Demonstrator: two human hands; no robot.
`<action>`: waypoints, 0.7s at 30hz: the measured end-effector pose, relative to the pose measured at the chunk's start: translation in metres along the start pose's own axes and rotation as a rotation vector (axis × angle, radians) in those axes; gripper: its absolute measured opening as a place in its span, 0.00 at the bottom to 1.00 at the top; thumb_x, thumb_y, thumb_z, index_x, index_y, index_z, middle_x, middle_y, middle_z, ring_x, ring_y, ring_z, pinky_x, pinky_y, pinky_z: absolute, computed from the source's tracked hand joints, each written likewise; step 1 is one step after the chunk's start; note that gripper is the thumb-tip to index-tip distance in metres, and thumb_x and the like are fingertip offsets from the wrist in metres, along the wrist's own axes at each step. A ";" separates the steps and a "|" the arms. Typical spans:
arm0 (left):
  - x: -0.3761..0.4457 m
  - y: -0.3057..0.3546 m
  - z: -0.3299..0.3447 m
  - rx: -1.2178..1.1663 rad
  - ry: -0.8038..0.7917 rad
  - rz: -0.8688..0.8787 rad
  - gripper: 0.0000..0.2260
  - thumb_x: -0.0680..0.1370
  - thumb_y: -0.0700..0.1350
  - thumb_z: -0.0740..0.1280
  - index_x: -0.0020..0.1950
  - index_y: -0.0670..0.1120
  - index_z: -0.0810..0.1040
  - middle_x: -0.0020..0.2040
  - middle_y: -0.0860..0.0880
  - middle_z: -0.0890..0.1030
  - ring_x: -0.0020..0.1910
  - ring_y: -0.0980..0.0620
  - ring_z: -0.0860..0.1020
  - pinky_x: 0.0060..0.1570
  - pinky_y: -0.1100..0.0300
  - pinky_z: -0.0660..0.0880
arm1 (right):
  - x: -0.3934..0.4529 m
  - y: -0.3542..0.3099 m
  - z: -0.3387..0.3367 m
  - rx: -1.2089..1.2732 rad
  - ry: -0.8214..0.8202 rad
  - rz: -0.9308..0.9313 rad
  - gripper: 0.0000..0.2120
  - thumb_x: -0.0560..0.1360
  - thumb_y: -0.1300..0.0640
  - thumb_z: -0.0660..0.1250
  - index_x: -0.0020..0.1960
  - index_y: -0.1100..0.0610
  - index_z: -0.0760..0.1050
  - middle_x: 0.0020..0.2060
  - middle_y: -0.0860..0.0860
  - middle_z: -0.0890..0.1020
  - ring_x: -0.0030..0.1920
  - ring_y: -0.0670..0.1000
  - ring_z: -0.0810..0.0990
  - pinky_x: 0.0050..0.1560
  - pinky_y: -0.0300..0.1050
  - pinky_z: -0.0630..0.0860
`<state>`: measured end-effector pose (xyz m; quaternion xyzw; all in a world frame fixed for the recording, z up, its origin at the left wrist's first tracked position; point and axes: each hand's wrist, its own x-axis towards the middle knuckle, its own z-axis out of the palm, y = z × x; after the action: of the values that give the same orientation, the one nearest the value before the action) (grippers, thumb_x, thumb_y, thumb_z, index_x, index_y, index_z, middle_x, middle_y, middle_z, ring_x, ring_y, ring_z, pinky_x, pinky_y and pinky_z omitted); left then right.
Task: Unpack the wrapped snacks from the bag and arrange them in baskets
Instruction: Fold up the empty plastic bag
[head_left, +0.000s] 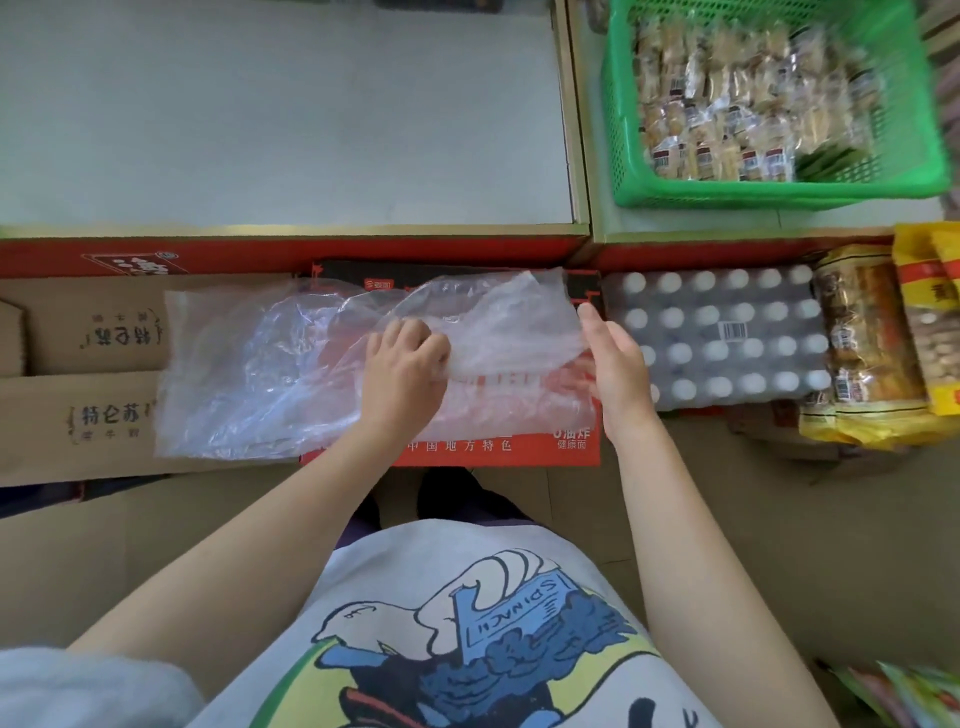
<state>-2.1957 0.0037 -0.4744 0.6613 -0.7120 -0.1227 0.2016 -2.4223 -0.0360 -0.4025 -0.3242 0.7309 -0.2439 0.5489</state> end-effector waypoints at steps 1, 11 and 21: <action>-0.004 0.005 0.004 0.063 0.020 0.082 0.12 0.64 0.28 0.71 0.40 0.42 0.76 0.40 0.45 0.75 0.39 0.42 0.72 0.40 0.52 0.66 | -0.004 0.003 -0.001 -0.034 -0.020 0.021 0.37 0.69 0.25 0.66 0.52 0.61 0.72 0.50 0.59 0.80 0.52 0.58 0.82 0.56 0.62 0.81; -0.017 0.009 0.024 0.081 -0.540 0.081 0.28 0.78 0.67 0.56 0.72 0.55 0.73 0.76 0.45 0.66 0.77 0.42 0.59 0.73 0.43 0.57 | 0.016 0.044 0.000 -0.157 0.110 0.133 0.08 0.75 0.66 0.65 0.52 0.56 0.74 0.49 0.49 0.78 0.46 0.50 0.76 0.41 0.43 0.72; -0.017 -0.027 0.053 0.221 -0.559 -0.193 0.45 0.70 0.77 0.56 0.81 0.62 0.41 0.82 0.47 0.38 0.79 0.36 0.37 0.74 0.32 0.44 | -0.013 0.001 0.055 -0.181 0.431 -0.789 0.18 0.77 0.63 0.63 0.66 0.65 0.70 0.66 0.53 0.71 0.68 0.47 0.71 0.70 0.43 0.68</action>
<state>-2.1943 0.0134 -0.5355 0.6844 -0.6828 -0.2402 -0.0879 -2.3669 -0.0252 -0.4103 -0.5661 0.6674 -0.4313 0.2193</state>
